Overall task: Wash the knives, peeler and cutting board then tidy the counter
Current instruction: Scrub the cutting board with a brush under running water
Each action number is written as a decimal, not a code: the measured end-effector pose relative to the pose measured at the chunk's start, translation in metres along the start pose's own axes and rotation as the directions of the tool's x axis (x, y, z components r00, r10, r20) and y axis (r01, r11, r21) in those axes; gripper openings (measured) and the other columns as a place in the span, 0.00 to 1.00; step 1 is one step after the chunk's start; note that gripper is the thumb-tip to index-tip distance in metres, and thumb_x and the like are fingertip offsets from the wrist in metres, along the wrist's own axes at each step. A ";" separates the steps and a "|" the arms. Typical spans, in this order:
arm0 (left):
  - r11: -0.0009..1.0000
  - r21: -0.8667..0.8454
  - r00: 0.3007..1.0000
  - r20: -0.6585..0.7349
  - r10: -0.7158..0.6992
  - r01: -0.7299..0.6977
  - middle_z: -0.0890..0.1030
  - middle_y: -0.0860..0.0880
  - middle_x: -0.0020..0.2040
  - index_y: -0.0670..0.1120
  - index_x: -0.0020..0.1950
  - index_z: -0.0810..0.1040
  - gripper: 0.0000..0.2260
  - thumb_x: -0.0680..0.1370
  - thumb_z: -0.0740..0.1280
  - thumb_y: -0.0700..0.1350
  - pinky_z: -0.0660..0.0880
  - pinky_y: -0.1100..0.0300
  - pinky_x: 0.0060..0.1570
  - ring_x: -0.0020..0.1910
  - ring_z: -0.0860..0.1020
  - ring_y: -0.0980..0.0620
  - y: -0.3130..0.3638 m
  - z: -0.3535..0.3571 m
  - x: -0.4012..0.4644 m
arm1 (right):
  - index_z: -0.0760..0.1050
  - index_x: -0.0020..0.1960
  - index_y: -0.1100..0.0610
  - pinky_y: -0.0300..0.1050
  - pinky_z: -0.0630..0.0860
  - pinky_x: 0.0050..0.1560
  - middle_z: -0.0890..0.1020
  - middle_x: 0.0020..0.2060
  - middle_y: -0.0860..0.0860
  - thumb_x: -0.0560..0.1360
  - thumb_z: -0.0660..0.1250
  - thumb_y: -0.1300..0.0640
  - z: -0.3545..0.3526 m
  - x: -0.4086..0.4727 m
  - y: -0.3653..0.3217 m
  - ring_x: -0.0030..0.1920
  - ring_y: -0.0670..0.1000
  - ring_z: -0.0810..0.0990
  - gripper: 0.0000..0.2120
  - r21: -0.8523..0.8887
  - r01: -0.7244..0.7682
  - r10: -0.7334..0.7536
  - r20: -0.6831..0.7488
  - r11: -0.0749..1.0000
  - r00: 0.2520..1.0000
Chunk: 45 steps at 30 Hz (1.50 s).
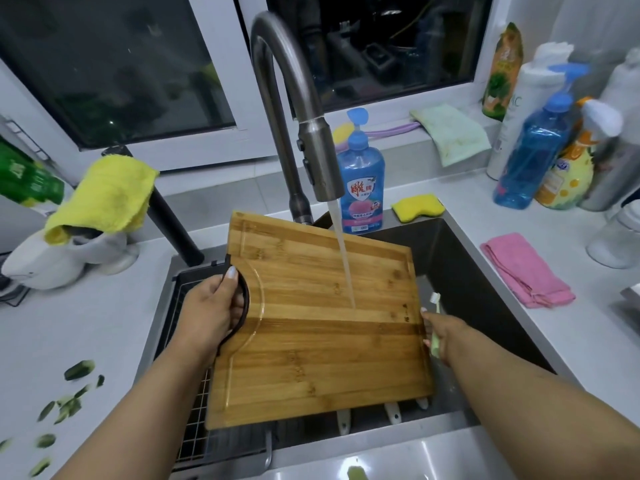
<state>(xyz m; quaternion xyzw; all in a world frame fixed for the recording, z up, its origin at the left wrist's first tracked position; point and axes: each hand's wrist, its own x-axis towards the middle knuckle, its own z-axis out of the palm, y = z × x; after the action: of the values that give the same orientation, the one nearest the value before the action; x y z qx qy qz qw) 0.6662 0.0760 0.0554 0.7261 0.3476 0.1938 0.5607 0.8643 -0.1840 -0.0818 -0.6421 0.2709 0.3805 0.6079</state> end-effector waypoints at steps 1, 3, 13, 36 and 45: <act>1.000 -0.008 1.000 -0.006 0.006 -0.006 0.76 0.47 0.29 0.44 0.36 0.73 0.19 0.81 0.59 0.54 0.71 0.59 0.29 0.26 0.73 0.52 0.002 -0.002 -0.002 | 0.72 0.41 0.58 0.45 0.70 0.34 0.76 0.37 0.54 0.79 0.63 0.56 0.002 -0.003 -0.001 0.36 0.52 0.74 0.10 0.023 -0.002 0.002 0.018 1.000 1.000; 1.000 -0.015 1.000 -0.013 0.016 -0.016 0.75 0.49 0.27 0.43 0.36 0.73 0.19 0.81 0.59 0.53 0.70 0.62 0.27 0.24 0.72 0.55 0.005 -0.004 -0.005 | 0.73 0.44 0.59 0.45 0.72 0.37 0.76 0.37 0.54 0.79 0.63 0.54 0.005 -0.008 -0.003 0.37 0.52 0.74 0.09 0.069 -0.019 0.017 0.032 0.997 0.999; 0.980 0.051 0.979 -0.062 0.194 -0.191 0.75 0.48 0.34 0.42 0.41 0.72 0.18 0.83 0.53 0.51 0.71 0.67 0.29 0.31 0.73 0.54 0.019 -0.028 -0.012 | 0.70 0.41 0.56 0.30 0.66 0.15 0.70 0.33 0.49 0.79 0.62 0.45 0.016 -0.016 -0.014 0.24 0.46 0.73 0.15 0.381 -0.033 0.029 0.016 0.924 0.999; 0.627 -0.620 0.874 0.426 -0.235 0.471 0.82 0.43 0.41 0.42 0.47 0.75 0.25 0.51 0.75 0.42 0.81 0.46 0.35 0.37 0.83 0.43 0.026 -0.048 -0.002 | 0.82 0.52 0.58 0.45 0.80 0.32 0.83 0.37 0.55 0.69 0.73 0.46 -0.019 -0.011 0.001 0.30 0.53 0.82 0.18 -0.103 0.031 0.006 0.341 0.994 0.940; 0.663 -0.577 0.853 0.485 -0.192 0.477 0.77 0.43 0.56 0.51 0.70 0.71 0.50 0.46 0.77 0.43 0.76 0.46 0.46 0.48 0.78 0.42 -0.012 -0.031 -0.009 | 0.73 0.40 0.59 0.42 0.71 0.30 0.77 0.33 0.53 0.75 0.69 0.52 -0.002 -0.019 -0.013 0.29 0.49 0.71 0.12 -0.428 0.304 -0.252 0.174 0.851 0.952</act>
<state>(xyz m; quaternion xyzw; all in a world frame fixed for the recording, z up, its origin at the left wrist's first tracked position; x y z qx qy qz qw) 0.6358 0.0925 0.0539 0.4149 0.2656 0.0523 0.8687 0.8650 -0.1867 -0.0589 -0.7751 0.0453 0.3762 0.5057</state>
